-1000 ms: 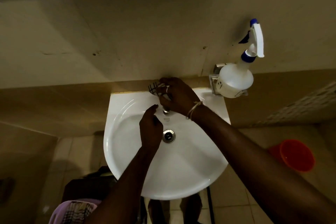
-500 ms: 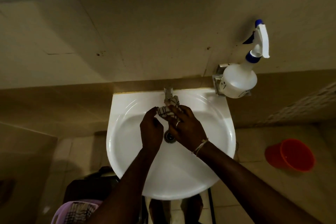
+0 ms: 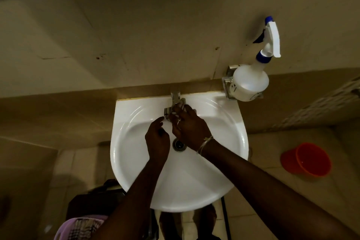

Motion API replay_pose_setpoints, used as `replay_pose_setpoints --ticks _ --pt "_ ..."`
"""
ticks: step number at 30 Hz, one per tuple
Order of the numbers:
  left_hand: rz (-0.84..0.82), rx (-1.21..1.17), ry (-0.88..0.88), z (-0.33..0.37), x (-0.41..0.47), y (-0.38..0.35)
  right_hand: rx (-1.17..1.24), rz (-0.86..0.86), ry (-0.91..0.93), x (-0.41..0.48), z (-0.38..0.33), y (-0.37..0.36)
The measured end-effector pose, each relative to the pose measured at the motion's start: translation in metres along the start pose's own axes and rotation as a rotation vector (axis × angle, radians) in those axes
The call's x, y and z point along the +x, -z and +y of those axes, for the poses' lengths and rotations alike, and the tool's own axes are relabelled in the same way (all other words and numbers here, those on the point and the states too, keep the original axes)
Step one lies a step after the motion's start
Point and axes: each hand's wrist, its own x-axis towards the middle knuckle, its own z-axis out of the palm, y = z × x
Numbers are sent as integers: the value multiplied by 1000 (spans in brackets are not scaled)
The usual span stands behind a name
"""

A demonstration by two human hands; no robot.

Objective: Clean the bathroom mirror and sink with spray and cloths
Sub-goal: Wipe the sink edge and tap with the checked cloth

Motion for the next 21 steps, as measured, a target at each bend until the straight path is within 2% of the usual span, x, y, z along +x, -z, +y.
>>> replay_pose_setpoints --ticks 2,3,6,8,10,12,13,16,21 --pt "-1 6 -24 0 1 1 2 24 58 -14 7 -2" --pt "-1 9 -24 0 2 1 48 37 27 -20 10 -3" --pt "-6 18 -4 1 5 2 345 139 -202 -36 5 -6" --pt "-12 16 -6 2 7 4 691 265 -483 -39 -7 -1" --pt "-15 -5 -6 1 9 7 1088 412 -862 -28 -6 0" --pt "-1 -1 -12 -1 10 9 1390 457 -1211 -2 11 -11" --pt "9 3 -14 -2 10 10 1512 417 -1281 11 20 -17" --pt "22 -6 9 -2 8 13 1844 250 -1271 37 21 -24" --pt "32 -28 20 -2 10 21 2051 283 -1188 42 12 -13"
